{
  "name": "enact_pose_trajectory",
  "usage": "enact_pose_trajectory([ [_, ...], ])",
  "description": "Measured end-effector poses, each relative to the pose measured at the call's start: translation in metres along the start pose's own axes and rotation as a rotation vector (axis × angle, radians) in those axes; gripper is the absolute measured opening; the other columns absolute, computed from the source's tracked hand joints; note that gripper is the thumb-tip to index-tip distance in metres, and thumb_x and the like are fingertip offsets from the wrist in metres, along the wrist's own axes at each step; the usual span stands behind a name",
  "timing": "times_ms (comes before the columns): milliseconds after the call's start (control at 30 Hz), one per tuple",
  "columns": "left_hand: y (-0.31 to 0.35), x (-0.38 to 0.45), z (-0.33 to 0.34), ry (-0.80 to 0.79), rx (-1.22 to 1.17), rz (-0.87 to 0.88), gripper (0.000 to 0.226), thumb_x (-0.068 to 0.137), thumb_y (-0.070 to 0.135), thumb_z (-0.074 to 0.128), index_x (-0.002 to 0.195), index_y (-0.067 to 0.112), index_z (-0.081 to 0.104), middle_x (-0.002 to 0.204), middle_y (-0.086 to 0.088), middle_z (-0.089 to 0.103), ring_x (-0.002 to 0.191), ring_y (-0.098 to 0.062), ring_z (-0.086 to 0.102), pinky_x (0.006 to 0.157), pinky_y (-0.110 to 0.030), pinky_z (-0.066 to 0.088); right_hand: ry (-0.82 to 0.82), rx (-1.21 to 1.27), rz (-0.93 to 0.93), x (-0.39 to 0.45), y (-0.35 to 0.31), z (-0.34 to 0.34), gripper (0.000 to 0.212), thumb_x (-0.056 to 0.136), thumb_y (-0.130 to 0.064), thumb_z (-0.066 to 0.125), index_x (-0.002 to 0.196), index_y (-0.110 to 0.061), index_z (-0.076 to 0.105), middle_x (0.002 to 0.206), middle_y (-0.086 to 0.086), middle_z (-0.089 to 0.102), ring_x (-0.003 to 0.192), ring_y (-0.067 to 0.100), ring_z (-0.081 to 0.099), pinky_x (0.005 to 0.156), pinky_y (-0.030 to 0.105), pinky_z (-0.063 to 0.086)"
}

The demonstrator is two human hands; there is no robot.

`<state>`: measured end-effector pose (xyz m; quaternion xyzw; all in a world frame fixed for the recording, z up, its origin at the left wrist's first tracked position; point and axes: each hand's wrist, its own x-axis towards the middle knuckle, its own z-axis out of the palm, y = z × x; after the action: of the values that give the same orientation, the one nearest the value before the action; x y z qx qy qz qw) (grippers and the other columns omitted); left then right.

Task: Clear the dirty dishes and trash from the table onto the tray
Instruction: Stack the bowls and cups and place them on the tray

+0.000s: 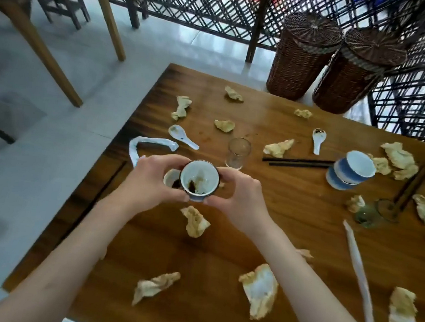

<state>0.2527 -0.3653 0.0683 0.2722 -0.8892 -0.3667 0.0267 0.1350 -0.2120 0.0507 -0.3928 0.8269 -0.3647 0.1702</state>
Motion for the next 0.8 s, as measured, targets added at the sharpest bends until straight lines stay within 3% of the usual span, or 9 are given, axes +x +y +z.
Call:
enact_pose_trajectory([
  [100, -0.025, 0.007, -0.013, 0.019, 0.017, -0.013, 0.073, 0.061, 0.033, 0.086, 0.127, 0.035, 0.054, 0.126, 0.013, 0.058, 0.111, 0.001, 0.042, 0.096, -0.034, 0.039, -0.019, 0.005, 0.01, 0.014, -0.012, 0.019, 0.058, 0.065, -0.026, 0.084, 0.119, -0.021, 0.062, 0.11, -0.008, 0.067, 0.095, 0.001, 0.057, 0.082, 0.013, 0.048],
  [200, -0.047, 0.013, -0.019, 0.004, 0.019, -0.031, 0.071, 0.061, 0.034, 0.086, 0.125, 0.037, 0.055, 0.124, 0.014, 0.058, 0.115, -0.003, 0.045, 0.099, -0.04, 0.039, -0.029, -0.016, 0.038, 0.023, -0.02, 0.037, 0.061, 0.065, -0.025, 0.084, 0.121, -0.019, 0.061, 0.112, -0.006, 0.066, 0.1, 0.007, 0.058, 0.088, 0.024, 0.05],
  [300, -0.059, 0.02, -0.018, -0.024, 0.015, -0.011, 0.069, 0.062, 0.033, 0.086, 0.124, 0.035, 0.056, 0.123, 0.013, 0.06, 0.117, -0.007, 0.048, 0.1, -0.042, 0.042, -0.04, -0.024, 0.079, 0.027, -0.02, 0.05, 0.063, 0.065, -0.024, 0.084, 0.123, -0.018, 0.059, 0.115, -0.006, 0.066, 0.101, 0.004, 0.057, 0.087, 0.018, 0.046],
  [400, -0.066, 0.026, -0.013, -0.049, 0.013, 0.012, 0.07, 0.063, 0.031, 0.086, 0.126, 0.031, 0.055, 0.124, 0.01, 0.06, 0.116, -0.004, 0.047, 0.098, -0.036, 0.041, -0.045, 0.021, 0.144, 0.027, -0.017, 0.056, 0.062, 0.066, -0.022, 0.083, 0.123, -0.02, 0.059, 0.116, -0.008, 0.065, 0.101, 0.003, 0.056, 0.087, 0.02, 0.047],
  [567, -0.07, 0.032, -0.01, -0.101, -0.08, 0.019, 0.069, 0.064, 0.026, 0.085, 0.125, 0.035, 0.054, 0.122, 0.015, 0.058, 0.111, -0.001, 0.049, 0.086, -0.025, 0.042, -0.051, 0.09, 0.218, 0.028, -0.012, 0.059, 0.059, 0.067, -0.023, 0.082, 0.12, -0.026, 0.056, 0.113, -0.015, 0.06, 0.095, 0.0, 0.053, 0.071, 0.004, 0.039],
  [800, -0.081, 0.03, 0.005, -0.163, -0.177, 0.03, 0.084, 0.056, 0.021, 0.09, 0.119, 0.049, 0.043, 0.109, 0.033, 0.05, 0.1, 0.001, 0.052, 0.073, -0.008, 0.043, -0.072, 0.138, 0.242, 0.026, -0.01, 0.063, 0.062, 0.067, -0.023, 0.083, 0.119, -0.033, 0.05, 0.11, -0.021, 0.055, 0.085, -0.007, 0.052, 0.071, 0.005, 0.042],
])
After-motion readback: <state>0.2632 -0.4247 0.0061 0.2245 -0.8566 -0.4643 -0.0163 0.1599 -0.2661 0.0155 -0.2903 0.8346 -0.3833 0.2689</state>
